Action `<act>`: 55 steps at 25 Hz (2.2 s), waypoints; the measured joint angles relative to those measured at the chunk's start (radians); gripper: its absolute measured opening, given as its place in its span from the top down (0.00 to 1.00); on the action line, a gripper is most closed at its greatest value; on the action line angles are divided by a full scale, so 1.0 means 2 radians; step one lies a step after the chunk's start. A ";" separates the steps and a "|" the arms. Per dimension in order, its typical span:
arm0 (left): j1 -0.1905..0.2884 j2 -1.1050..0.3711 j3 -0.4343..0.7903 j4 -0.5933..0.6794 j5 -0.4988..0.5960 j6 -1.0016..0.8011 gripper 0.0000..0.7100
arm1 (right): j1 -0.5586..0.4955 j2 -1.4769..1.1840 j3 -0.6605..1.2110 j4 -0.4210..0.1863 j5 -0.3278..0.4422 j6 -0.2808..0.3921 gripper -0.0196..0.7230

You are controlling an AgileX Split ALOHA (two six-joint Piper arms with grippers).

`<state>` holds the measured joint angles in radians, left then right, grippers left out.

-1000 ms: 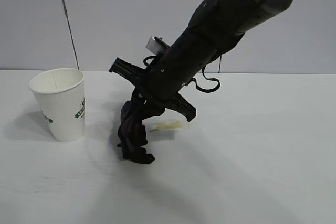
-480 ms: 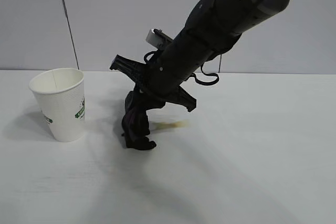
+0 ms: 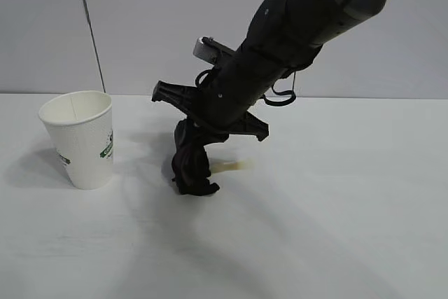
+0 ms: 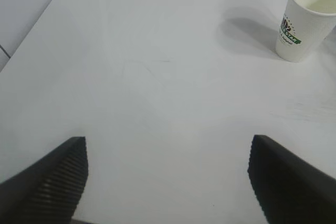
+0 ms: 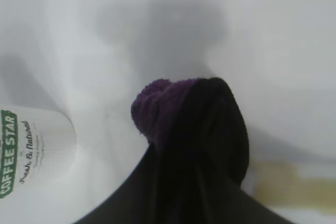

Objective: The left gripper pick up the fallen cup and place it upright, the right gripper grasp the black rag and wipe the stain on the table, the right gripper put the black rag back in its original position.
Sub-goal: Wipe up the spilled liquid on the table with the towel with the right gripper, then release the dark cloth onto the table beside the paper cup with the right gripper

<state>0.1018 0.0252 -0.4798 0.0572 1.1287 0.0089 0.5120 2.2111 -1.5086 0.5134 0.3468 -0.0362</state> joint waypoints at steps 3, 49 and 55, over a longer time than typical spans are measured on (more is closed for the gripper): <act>0.000 0.000 0.000 0.000 0.000 0.000 0.16 | -0.007 0.001 0.000 -0.004 0.012 0.027 0.87; 0.000 0.000 0.000 0.000 0.000 0.000 0.16 | -0.119 -0.002 -0.011 -0.147 0.232 0.018 0.87; 0.000 0.000 0.000 0.000 0.000 0.000 0.16 | -0.119 -0.005 -0.009 -0.124 0.281 0.004 0.87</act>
<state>0.1018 0.0252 -0.4798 0.0572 1.1287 0.0089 0.2744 2.2002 -1.5263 0.2653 0.9079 -0.0290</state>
